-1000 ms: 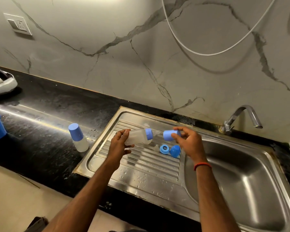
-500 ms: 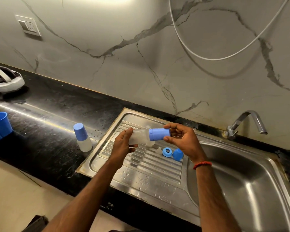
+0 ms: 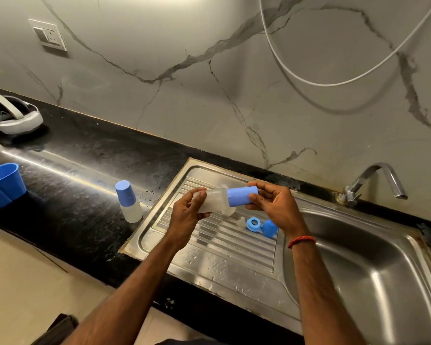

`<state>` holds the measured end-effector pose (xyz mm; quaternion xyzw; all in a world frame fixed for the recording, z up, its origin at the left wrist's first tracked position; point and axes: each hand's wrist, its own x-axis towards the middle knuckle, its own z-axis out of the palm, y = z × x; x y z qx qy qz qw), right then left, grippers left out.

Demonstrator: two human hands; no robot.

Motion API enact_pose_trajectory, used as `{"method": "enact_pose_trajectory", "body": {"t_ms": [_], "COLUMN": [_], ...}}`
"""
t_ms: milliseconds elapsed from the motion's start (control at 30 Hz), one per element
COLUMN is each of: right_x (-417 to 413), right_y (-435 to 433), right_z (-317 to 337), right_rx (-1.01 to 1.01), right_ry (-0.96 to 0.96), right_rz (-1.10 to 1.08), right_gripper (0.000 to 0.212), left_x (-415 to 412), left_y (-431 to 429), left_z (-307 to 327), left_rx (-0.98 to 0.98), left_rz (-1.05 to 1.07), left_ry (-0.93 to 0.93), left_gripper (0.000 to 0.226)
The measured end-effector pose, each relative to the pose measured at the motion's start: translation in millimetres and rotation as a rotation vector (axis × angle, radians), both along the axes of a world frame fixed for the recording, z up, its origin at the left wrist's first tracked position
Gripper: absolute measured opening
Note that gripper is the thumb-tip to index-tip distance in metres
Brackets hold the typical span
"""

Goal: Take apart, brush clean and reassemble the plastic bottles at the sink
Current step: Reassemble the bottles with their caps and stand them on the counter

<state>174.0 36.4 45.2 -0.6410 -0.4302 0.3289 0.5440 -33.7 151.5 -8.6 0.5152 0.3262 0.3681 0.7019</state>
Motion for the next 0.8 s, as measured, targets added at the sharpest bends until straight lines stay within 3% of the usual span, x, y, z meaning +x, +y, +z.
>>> {"method": "enact_pose_trajectory", "body": {"t_ms": [233,400,567,800], "right_x": [-5,-14,-20,-42], "right_y": [6,17,30,65], "right_z": [2,-3,0,10], "right_rx": [0.006,0.013,0.025,0.033], "right_ry": [-0.005,-0.018,-0.021,-0.121], "right_rz": [-0.071,-0.123,-0.132,-0.077], "right_gripper": [0.026,0.029,0.032,0.034], "left_x": [-2,-5,-10,-21], "left_y": [4,10,27,51], "left_z": [0,0,-1,9], "left_rx": [0.001,0.069,0.225,0.62], "left_rz": [-0.02,-0.022,0.032,0.155], "left_ry": [-0.073,0.038,0.135,0.345], "left_gripper": [0.061,0.047,0.031,0.02]}}
